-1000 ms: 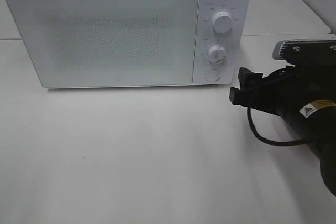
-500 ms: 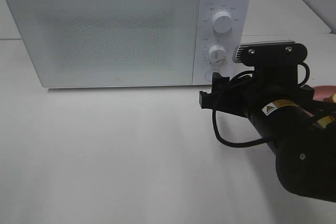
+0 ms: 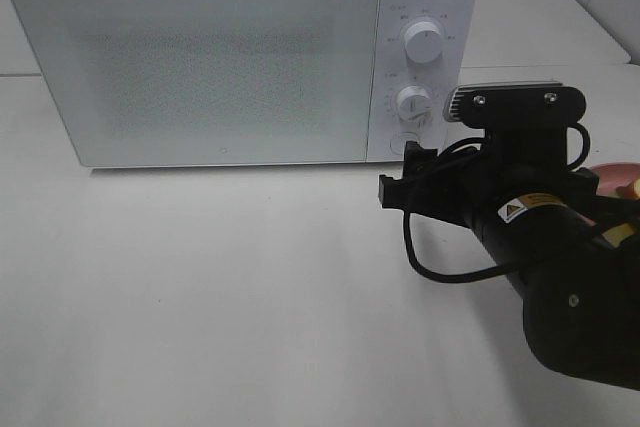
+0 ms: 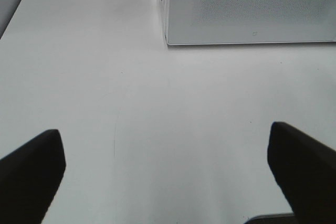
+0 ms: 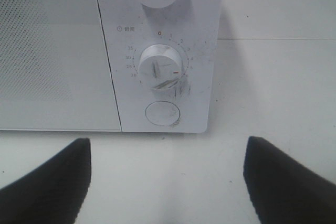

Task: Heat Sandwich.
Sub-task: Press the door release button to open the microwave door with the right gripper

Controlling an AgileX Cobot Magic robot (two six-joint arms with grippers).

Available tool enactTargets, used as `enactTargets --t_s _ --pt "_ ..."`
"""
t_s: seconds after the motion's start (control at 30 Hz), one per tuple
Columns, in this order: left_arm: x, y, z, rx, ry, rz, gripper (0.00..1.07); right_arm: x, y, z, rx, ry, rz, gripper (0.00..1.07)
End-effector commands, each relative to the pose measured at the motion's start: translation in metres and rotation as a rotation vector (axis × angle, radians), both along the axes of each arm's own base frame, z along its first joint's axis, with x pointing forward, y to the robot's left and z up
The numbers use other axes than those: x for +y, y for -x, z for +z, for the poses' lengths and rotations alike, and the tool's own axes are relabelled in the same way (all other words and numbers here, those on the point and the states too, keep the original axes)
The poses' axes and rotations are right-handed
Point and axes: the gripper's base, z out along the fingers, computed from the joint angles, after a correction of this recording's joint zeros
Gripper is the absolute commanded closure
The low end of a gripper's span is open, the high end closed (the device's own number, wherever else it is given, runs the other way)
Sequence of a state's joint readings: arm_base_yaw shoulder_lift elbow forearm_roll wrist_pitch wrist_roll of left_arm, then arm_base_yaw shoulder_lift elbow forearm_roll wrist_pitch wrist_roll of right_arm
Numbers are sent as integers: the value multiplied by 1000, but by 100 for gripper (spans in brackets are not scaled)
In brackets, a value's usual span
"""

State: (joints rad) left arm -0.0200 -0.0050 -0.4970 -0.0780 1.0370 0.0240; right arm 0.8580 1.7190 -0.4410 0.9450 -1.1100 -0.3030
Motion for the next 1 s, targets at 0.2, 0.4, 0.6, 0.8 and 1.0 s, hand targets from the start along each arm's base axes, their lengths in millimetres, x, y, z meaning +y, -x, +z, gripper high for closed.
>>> enactTargets --t_s 0.2,0.4,0.6,0.8,1.0 --pt "0 3 0 -32 3 -9 6 2 0 1 13 -349 -108 31" --pt "0 3 0 -32 3 -9 6 2 0 1 39 -811 -257 31" --pt "0 3 0 -32 3 -9 6 3 0 0 74 -1163 -376 32" --pt "0 3 0 -32 3 -9 6 4 1 -3 123 -1355 -458 45" --pt "0 3 0 -32 3 -9 6 6 3 -8 189 -1436 -509 91"
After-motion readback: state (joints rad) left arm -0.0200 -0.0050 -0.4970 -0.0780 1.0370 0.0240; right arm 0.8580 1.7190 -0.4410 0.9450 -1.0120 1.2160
